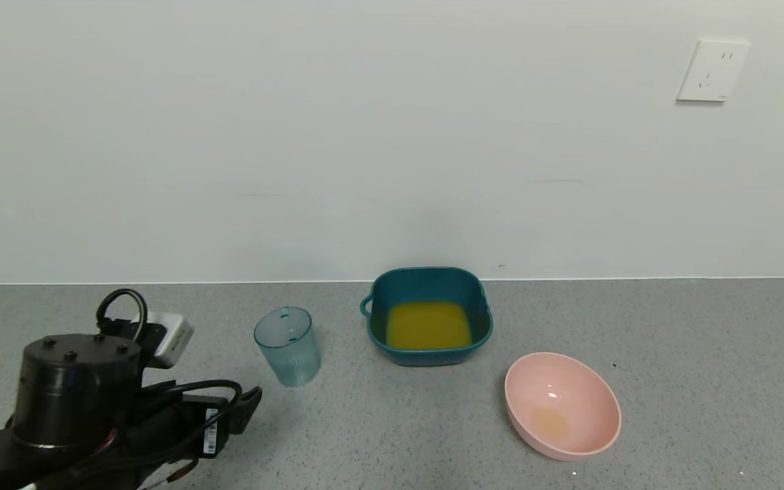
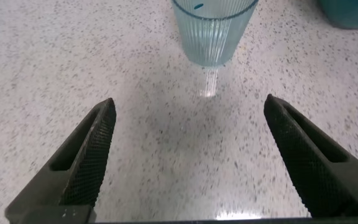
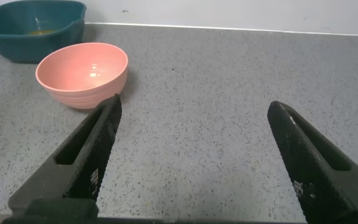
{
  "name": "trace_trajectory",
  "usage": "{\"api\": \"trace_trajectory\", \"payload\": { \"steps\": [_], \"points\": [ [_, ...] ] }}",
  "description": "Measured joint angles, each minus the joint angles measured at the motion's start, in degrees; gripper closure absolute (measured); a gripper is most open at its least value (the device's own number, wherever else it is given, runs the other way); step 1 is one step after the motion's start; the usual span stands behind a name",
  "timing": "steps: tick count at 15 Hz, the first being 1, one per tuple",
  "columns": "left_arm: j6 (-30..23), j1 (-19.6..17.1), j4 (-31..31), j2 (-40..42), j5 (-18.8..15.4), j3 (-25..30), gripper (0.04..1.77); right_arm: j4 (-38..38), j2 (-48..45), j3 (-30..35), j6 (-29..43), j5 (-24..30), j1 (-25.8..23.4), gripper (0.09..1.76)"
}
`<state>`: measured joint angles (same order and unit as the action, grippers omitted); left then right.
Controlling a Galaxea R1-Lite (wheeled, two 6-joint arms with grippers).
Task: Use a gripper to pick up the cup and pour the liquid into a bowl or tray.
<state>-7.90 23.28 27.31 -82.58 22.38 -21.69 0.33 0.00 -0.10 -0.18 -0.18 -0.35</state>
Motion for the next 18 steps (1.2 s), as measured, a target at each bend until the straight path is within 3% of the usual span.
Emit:
{"api": "trace_trajectory", "payload": {
  "steps": [3,7,12,15,18],
  "points": [
    [-0.2,1.7,-5.7,8.9,1.4,2.0,0.10,0.0,0.0,0.0,0.0,0.0,0.0,0.14],
    [-0.5,4.1,-18.9,23.0,4.4,3.0,0.10,0.0,0.0,0.0,0.0,0.0,0.0,0.14],
    [-0.5,4.7,-35.4,39.6,5.1,2.5,0.09,0.0,0.0,0.0,0.0,0.0,0.0,0.14],
    [-0.1,3.4,-41.1,46.8,5.8,1.8,0.09,0.0,0.0,0.0,0.0,0.0,0.0,0.14],
    [0.2,-0.9,-46.1,52.7,5.9,1.7,0.09,0.0,0.0,0.0,0.0,0.0,0.0,0.14]
  ]
}}
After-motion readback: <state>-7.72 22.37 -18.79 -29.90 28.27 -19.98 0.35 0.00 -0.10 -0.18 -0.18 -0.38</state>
